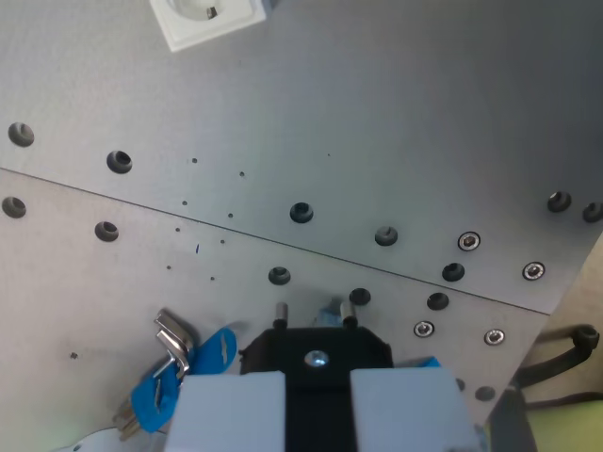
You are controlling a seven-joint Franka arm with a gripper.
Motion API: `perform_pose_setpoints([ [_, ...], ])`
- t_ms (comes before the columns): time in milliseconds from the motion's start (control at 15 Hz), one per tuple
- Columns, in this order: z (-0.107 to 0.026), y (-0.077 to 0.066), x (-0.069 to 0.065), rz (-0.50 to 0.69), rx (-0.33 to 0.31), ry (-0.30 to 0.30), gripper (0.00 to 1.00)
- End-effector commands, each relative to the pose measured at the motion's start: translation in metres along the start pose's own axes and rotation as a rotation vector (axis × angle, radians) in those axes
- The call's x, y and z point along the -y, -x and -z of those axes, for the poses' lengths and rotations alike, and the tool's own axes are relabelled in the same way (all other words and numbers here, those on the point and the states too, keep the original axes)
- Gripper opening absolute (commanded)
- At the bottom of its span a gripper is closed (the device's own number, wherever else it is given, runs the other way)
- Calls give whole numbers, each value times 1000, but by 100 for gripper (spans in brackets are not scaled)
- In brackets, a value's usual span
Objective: Move above the white socket
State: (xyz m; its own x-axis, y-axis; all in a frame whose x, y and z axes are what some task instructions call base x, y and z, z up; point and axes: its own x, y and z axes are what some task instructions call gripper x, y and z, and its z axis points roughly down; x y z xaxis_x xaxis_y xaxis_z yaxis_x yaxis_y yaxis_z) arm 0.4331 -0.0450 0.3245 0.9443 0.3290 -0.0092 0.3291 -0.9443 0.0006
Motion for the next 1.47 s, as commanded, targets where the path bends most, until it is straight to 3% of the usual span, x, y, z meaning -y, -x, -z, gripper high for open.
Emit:
perform_pose_setpoints([
  [67, -11, -4, 3, -12, -46, 16, 0],
  [733, -51, -14, 11, -29, -84, 32, 0],
  [1467, -103, -31, 20, -30, -75, 9, 0],
])
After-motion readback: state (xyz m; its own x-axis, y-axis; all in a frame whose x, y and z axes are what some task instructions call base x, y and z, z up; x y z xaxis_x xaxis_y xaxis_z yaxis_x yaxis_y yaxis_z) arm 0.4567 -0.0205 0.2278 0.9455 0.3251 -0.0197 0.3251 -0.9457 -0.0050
